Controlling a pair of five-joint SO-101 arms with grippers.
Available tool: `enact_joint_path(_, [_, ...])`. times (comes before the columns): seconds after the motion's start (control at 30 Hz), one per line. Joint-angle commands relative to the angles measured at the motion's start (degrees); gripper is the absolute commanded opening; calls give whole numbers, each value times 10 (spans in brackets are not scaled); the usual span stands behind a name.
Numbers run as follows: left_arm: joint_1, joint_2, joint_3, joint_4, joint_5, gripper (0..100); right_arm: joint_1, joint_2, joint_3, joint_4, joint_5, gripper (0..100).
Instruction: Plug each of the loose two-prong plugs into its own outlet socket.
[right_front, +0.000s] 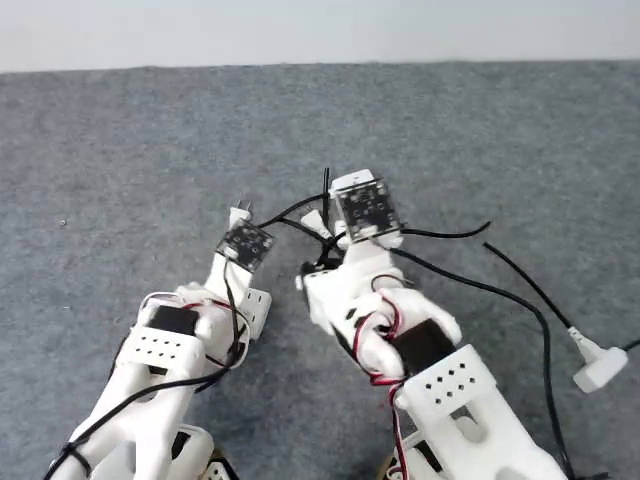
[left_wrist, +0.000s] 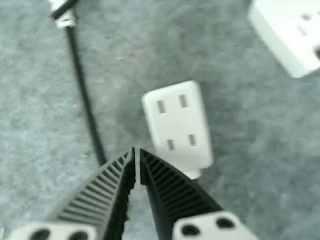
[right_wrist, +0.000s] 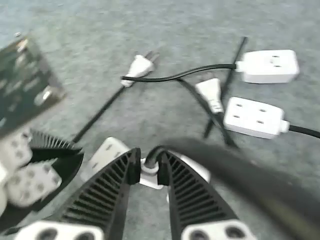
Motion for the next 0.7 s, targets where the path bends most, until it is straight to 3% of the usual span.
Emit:
enact_joint_path(0.0, [38, -13, -18, 25, 27, 75, 38, 1, -30, 7, -6, 8])
enact_joint_path(0.67, [51, -15, -42, -4, 40, 104, 99, 2, -29, 18, -5, 8])
